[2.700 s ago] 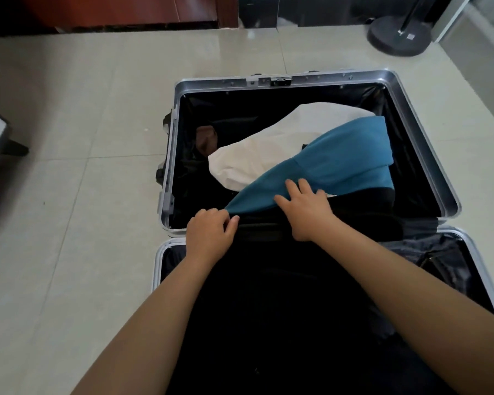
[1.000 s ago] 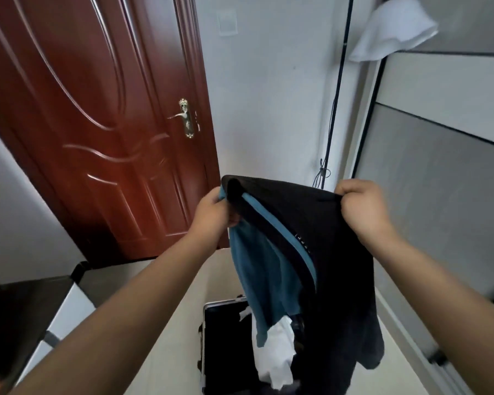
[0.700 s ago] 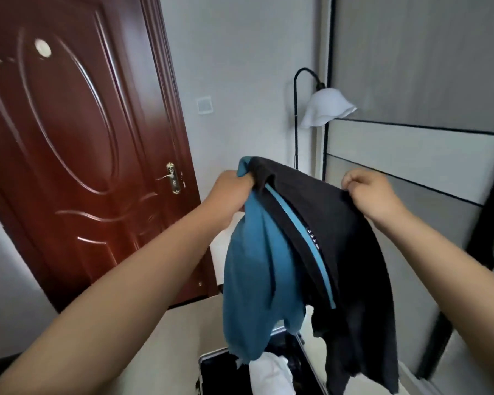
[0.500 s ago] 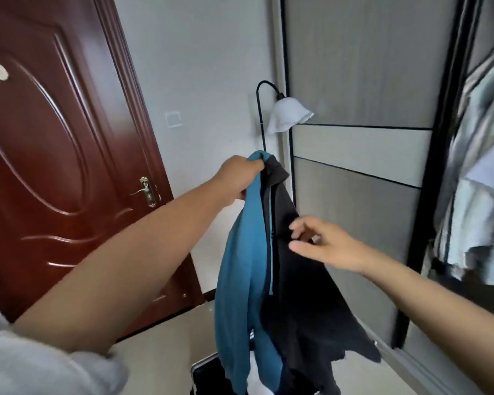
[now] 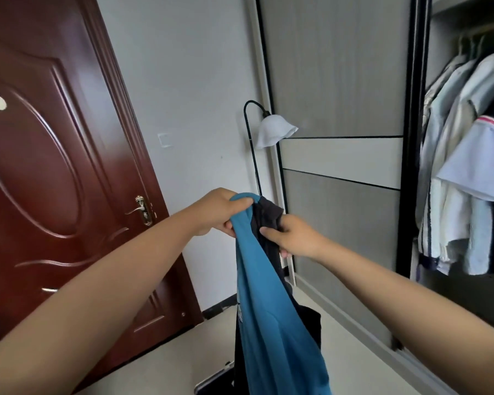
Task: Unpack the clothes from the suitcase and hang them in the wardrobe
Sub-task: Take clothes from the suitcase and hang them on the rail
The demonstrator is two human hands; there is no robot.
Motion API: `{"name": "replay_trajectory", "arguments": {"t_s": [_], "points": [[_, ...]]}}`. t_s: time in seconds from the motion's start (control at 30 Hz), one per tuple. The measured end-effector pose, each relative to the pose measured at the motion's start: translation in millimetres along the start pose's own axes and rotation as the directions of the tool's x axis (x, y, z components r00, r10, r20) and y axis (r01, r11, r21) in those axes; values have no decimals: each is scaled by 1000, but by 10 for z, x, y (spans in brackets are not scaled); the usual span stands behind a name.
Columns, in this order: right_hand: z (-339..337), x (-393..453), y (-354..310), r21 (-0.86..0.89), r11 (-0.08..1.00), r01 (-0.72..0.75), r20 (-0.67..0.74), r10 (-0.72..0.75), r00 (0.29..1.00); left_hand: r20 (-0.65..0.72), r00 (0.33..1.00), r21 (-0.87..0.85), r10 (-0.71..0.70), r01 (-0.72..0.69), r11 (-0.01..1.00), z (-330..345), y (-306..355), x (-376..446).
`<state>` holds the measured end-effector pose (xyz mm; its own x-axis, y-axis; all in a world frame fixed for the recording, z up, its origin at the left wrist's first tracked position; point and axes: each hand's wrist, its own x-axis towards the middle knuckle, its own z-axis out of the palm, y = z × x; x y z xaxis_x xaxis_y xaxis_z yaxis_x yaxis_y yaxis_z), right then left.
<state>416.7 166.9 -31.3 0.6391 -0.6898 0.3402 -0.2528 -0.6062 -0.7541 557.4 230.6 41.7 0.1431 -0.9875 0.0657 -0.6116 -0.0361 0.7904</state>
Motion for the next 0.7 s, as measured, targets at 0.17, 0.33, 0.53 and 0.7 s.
{"name": "replay_trajectory", "arguments": {"t_s": [0.17, 0.33, 0.53, 0.7], "points": [[-67, -92, -79, 11, 996, 92, -153, -89, 984, 66, 998, -98, 5, 2, 995, -143, -209, -129], [-214, -182, -70, -119, 992, 44, -98, -56, 994, 22, 997, 207, 70, -73, 976, -136, -311, -41], [-443, -322, -57, -104, 991, -81, -179, 62, 982, 58, 977, 623, 206, -196, 757, 109, -261, 154], [-713, -388, -57, 530, 826, -192, -260, 374, 890, 56, 965, 667, 256, -227, 709, 401, -102, 285]]}}
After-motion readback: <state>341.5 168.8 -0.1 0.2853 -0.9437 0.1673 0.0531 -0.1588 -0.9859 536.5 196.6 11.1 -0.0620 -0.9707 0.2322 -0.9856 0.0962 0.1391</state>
